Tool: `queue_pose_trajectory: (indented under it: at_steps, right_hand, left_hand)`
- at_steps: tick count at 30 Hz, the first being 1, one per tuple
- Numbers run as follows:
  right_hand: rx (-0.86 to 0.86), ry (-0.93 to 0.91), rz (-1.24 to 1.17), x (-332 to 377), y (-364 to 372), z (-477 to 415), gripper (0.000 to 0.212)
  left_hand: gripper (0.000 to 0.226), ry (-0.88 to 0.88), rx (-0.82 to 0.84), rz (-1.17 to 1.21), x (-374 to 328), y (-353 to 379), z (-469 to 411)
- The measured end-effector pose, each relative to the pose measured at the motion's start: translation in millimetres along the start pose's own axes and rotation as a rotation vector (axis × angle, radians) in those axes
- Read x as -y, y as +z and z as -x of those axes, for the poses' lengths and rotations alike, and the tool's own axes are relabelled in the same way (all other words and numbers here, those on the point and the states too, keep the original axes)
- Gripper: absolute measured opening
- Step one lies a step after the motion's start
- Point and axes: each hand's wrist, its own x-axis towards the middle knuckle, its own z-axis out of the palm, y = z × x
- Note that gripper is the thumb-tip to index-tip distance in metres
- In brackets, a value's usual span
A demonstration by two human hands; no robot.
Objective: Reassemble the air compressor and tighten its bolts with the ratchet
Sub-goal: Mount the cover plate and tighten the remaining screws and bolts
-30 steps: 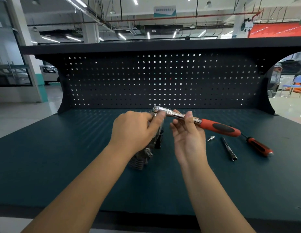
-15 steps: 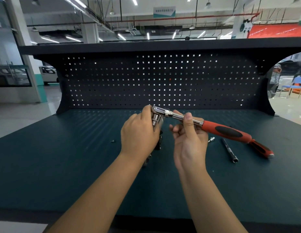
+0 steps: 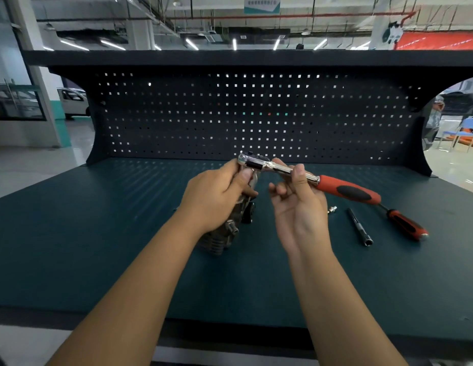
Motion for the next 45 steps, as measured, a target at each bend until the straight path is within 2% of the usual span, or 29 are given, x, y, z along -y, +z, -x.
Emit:
queue_pose_trajectory:
  at_steps: [1, 4, 8, 11, 14, 16, 18, 21, 23, 26, 28, 30, 32, 36, 38, 41, 43, 45]
  right_hand:
    - [-0.004, 0.015, -0.001, 1.3, 0.3, -1.9, 0.037]
    - [0.013, 0.022, 0.024, 4.1, 2.2, -4.5, 0.022]
    - [0.016, -0.032, 0.100, 4.1, 2.1, 1.3, 0.035]
    - [0.006, -0.217, 0.292, 3.8, 3.2, 12.1, 0.021]
    - [0.072, -0.457, 0.501, 2.6, 7.2, 23.0, 0.025]
    - [0.123, -0.577, 0.614, -2.9, 12.1, 30.8, 0.022]
    - [0.101, -0.699, 0.787, -8.2, 14.3, 35.9, 0.016]
    - [0.154, -0.961, 0.977, -11.8, 10.7, 36.2, 0.016]
    - [0.203, -1.056, 1.089, -14.6, 10.7, 35.3, 0.016]
    - [0.222, -1.117, 1.209, -17.0, 13.6, 37.8, 0.020]
    - [0.245, -1.051, 1.186, -16.3, 13.2, 39.8, 0.019]
    - [0.182, -0.852, 1.056, -14.7, 14.7, 42.6, 0.024]
    - [0.048, -0.633, 0.782, -13.9, 18.9, 44.7, 0.028]
    - [-0.076, -0.450, 0.392, -6.1, 18.0, 28.2, 0.020]
    - [-0.147, -0.212, 0.188, -2.7, 16.4, 7.8, 0.014]
    - [-0.170, 0.169, 0.012, -1.5, 19.3, -19.8, 0.030]
    - [-0.131, 0.242, -0.011, -1.0, 19.5, -24.5, 0.030]
    - [-0.104, 0.151, -0.030, -1.4, 18.7, -18.1, 0.019]
  left_hand:
    - [0.035, -0.014, 0.027, 0.034, 1.1, -2.3, 0.0]
    - [0.033, -0.042, 0.053, 0.079, 3.0, -5.8, -0.4]
    - [0.032, -0.045, 0.047, 0.100, 0.5, -6.4, 0.2]
    - [0.027, -0.057, 0.064, 0.094, -1.3, -6.7, -0.1]
    - [0.020, -0.054, 0.042, 0.096, -2.1, -5.2, 0.3]
    - [0.026, -0.049, 0.015, 0.101, -2.8, -5.0, 1.8]
    - [0.028, -0.046, 0.019, 0.090, -2.4, -4.9, 2.4]
    - [0.027, -0.060, 0.037, 0.071, -2.2, -4.2, 2.5]
    - [0.013, -0.096, 0.031, 0.043, -1.0, -3.5, 1.0]
    - [0.031, -0.111, -0.025, 0.072, -0.4, -1.4, 0.0]
    - [0.033, -0.126, -0.049, 0.127, -1.3, -1.9, 0.6]
    - [0.029, -0.129, -0.063, 0.209, -3.8, -3.5, 1.5]
    - [0.019, -0.113, -0.044, 0.233, -5.3, -3.8, 1.4]
    - [0.016, -0.085, 0.005, 0.225, -4.1, -2.4, 0.3]
    - [0.021, -0.057, 0.014, 0.192, -2.5, -2.7, -0.8]
    - [0.036, -0.051, 0.025, 0.079, 3.4, -1.7, -3.2]
    - [0.048, -0.067, 0.049, 0.040, 7.3, -0.1, -4.3]
    - [0.054, -0.059, 0.067, 0.022, 8.8, 1.6, -4.1]
